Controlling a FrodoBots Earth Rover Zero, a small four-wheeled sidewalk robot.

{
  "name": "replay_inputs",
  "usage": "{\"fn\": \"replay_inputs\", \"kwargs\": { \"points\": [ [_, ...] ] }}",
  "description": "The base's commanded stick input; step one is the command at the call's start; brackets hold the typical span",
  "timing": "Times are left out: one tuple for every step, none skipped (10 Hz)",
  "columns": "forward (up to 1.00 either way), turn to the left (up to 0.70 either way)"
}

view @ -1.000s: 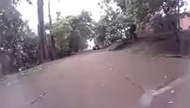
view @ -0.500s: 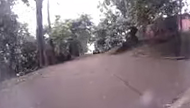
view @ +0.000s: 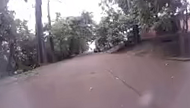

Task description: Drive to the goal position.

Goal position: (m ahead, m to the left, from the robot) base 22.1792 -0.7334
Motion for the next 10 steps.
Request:
{"fn": "replay_inputs", "kwargs": {
  "points": [
    [0.70, 0.00],
    [0.70, 0.00],
    [0.70, 0.00],
    [0.70, 0.00],
    [0.70, 0.00],
    [0.70, 0.00],
    [0.70, 0.00],
    [0.70, 0.00],
    [0.70, 0.00],
    [0.70, 0.00]
  ]
}}
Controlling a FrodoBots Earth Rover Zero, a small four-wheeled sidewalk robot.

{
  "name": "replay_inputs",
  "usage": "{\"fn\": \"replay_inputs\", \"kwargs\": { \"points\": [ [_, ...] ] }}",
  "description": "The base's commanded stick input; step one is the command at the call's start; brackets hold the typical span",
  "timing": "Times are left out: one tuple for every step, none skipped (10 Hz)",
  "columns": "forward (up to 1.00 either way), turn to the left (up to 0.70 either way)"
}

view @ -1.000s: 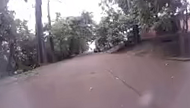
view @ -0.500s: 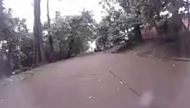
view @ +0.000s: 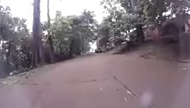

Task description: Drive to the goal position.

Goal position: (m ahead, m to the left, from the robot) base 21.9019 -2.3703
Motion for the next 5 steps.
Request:
{"fn": "replay_inputs", "kwargs": {
  "points": [
    [0.70, 0.00],
    [0.70, 0.00],
    [0.70, 0.00],
    [0.70, 0.00],
    [0.70, 0.00]
  ]
}}
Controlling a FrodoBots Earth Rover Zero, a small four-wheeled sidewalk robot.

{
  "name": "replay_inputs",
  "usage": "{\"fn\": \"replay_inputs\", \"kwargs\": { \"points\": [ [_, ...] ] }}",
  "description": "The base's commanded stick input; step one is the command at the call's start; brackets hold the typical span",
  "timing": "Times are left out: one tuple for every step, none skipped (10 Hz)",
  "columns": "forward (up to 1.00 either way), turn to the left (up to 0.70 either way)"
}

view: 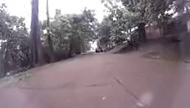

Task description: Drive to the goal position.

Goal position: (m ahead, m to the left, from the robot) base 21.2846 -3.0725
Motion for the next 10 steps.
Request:
{"fn": "replay_inputs", "kwargs": {
  "points": [
    [0.70, 0.00],
    [0.70, 0.00],
    [0.70, 0.00],
    [0.70, 0.00],
    [0.70, 0.00],
    [0.70, 0.00],
    [0.70, 0.00],
    [0.70, 0.00],
    [0.70, 0.00],
    [0.70, 0.00]
  ]
}}
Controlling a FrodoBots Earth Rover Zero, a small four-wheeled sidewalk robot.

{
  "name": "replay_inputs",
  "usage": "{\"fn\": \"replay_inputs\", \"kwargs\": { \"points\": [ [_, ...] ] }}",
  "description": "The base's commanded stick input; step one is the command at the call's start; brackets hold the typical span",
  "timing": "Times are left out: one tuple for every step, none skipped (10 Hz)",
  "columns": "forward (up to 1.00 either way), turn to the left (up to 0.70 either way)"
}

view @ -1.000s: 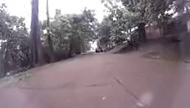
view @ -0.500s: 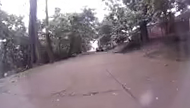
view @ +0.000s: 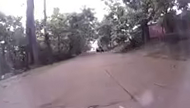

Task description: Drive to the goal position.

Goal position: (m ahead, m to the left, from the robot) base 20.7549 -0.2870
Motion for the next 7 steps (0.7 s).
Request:
{"fn": "replay_inputs", "kwargs": {
  "points": [
    [0.70, 0.00],
    [0.70, 0.00],
    [0.70, 0.00],
    [0.70, 0.00],
    [0.70, 0.00],
    [0.70, 0.00],
    [0.70, 0.00]
  ]
}}
